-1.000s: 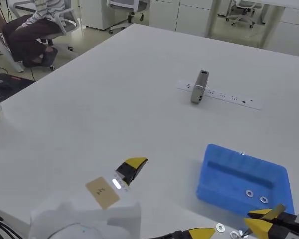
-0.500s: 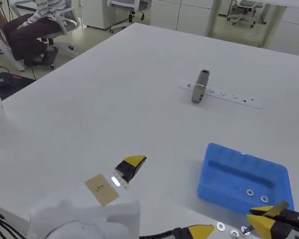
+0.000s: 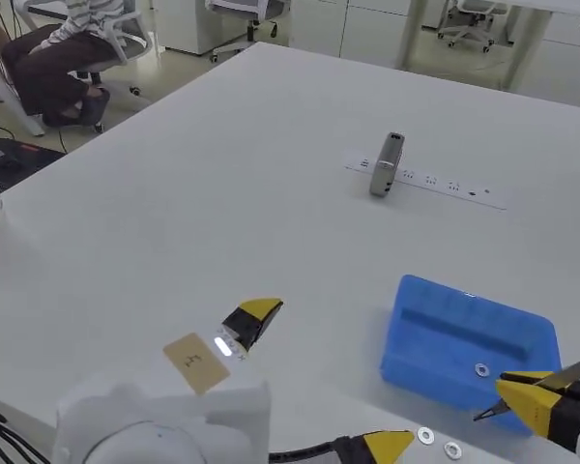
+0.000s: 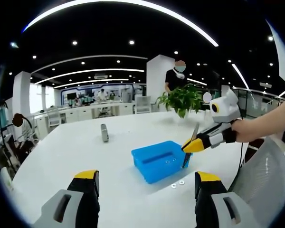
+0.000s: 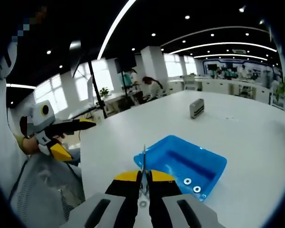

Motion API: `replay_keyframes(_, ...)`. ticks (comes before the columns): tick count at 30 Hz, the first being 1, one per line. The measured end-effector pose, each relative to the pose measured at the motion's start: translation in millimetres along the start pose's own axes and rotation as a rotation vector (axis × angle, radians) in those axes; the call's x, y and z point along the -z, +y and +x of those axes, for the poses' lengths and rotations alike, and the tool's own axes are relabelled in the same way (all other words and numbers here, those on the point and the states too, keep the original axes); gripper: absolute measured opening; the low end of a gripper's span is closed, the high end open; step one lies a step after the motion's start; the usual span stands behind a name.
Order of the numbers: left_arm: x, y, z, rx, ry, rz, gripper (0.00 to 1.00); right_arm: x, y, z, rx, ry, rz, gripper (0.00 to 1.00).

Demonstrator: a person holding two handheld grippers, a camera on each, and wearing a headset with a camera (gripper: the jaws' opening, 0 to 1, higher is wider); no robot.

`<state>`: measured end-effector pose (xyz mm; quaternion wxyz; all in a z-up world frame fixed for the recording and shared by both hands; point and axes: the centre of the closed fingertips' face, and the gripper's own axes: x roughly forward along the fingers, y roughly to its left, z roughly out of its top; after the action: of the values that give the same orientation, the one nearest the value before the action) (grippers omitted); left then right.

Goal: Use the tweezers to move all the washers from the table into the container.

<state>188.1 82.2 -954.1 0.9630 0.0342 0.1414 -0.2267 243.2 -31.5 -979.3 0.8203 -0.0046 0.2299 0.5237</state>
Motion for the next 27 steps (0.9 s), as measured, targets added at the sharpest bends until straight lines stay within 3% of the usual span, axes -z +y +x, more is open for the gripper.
replay_keyframes(11,0.2,-0.3,-0.1,0.001,-0.001,0.001,0.83,-24.2,-18.0,0.9,0.012,-0.119,0.135,0.03)
replay_keyframes(18,0.8,-0.1,0.0,0.0,0.002,0.001,0.83,-24.4,-36.2,9.3,0.045,-0.119,0.173,0.03)
replay_keyframes(27,1.2,-0.4,0.1,0.001,0.005,0.002,0.83,-8.9,-63.9,25.2,0.083,-0.066,0.231,0.03)
